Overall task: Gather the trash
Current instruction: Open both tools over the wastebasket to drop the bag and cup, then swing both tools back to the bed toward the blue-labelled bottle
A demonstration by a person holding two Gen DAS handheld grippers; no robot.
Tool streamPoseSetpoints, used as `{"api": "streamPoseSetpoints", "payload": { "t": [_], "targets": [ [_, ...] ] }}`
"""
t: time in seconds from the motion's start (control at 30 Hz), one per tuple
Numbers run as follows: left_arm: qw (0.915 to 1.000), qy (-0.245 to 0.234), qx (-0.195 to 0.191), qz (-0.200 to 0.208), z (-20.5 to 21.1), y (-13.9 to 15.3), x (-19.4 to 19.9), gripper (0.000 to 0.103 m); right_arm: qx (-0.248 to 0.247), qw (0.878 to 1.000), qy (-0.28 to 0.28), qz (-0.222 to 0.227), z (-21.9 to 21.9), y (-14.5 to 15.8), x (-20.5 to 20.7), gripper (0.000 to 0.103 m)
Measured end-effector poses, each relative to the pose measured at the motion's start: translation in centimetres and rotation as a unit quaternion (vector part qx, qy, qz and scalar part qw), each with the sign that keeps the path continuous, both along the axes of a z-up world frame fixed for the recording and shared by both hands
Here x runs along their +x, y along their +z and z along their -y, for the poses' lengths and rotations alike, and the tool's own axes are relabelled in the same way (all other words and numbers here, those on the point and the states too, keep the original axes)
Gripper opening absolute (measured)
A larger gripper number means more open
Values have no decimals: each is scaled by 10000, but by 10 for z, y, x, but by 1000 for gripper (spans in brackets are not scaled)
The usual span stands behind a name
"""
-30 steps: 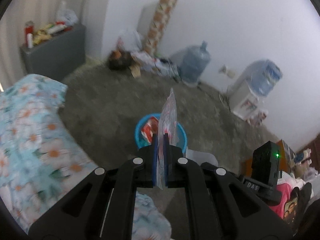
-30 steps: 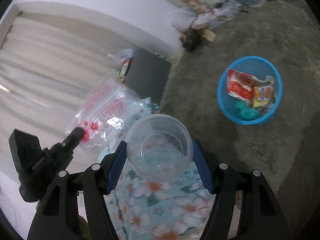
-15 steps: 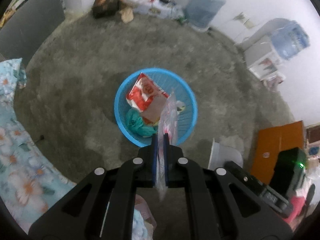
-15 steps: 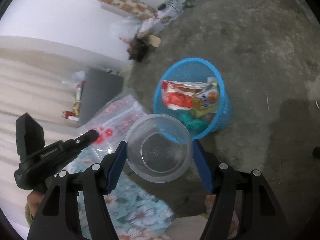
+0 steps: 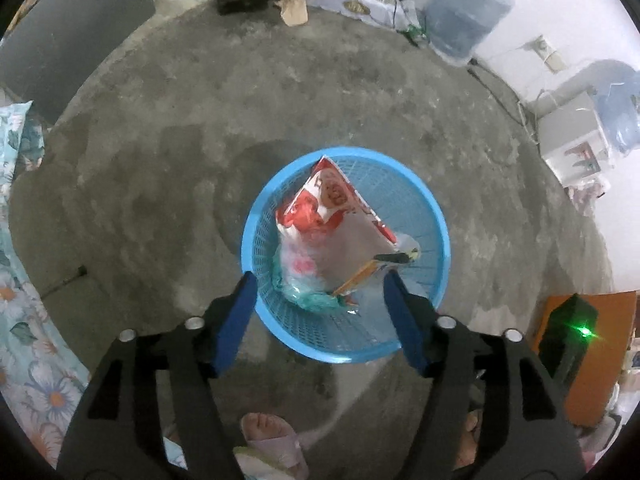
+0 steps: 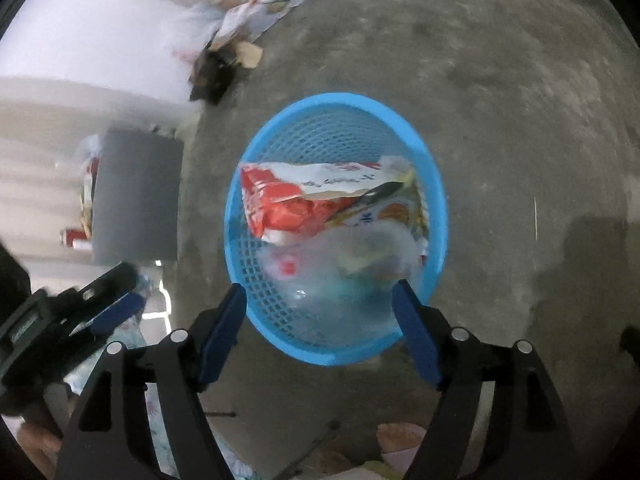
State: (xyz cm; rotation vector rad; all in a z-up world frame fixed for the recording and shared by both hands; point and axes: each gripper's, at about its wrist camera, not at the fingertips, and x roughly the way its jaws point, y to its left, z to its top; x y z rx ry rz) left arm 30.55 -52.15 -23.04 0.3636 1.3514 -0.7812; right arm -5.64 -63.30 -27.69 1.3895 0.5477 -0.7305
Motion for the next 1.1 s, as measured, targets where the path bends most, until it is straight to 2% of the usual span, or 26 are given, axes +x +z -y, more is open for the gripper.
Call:
{"api": "streamPoseSetpoints", "payload": {
  "t": [0.23, 0.4, 0.53, 0.63, 0.73, 0.83, 0.93, 1.03, 1.1],
  "targets": [
    [9984, -336, -378, 234, -21, 57, -17, 72, -175, 9985, -368, 376, -26, 23, -27, 75],
    [9932, -511, -950, 443, -68, 125, -33, 75, -609, 9963, -305, 518, -58, 70, -30, 75],
    [9830, -606, -1341, 1094, -122, 181, -47, 80, -1022, 9921, -64, 730, -92, 120, -22, 80],
    [9761, -427, -1581, 1432, -172, 216, -57, 82, -1454, 9855, 320, 818, -123, 162, -12, 81],
    [9718, -222, -1758, 1554, -228, 241, -69, 83, -1697, 9782, 687, 975, -151, 192, -1, 81],
    [9682, -48, -1770, 1768, -281, 258, -83, 83, -1853, 9708, 998, 1148, -177, 214, 8, 81],
    [9590, 199, -1797, 2182, -342, 274, -101, 83, -1912, 9642, 1305, 1297, -200, 227, 18, 81],
    [9470, 673, -1749, 2608, -399, 283, -115, 84, -1908, 9566, 1697, 1401, -226, 237, 31, 81],
    [9399, 1155, -1738, 2703, -445, 284, -124, 85, -1923, 9506, 1965, 1441, -244, 242, 42, 81]
  ]
}}
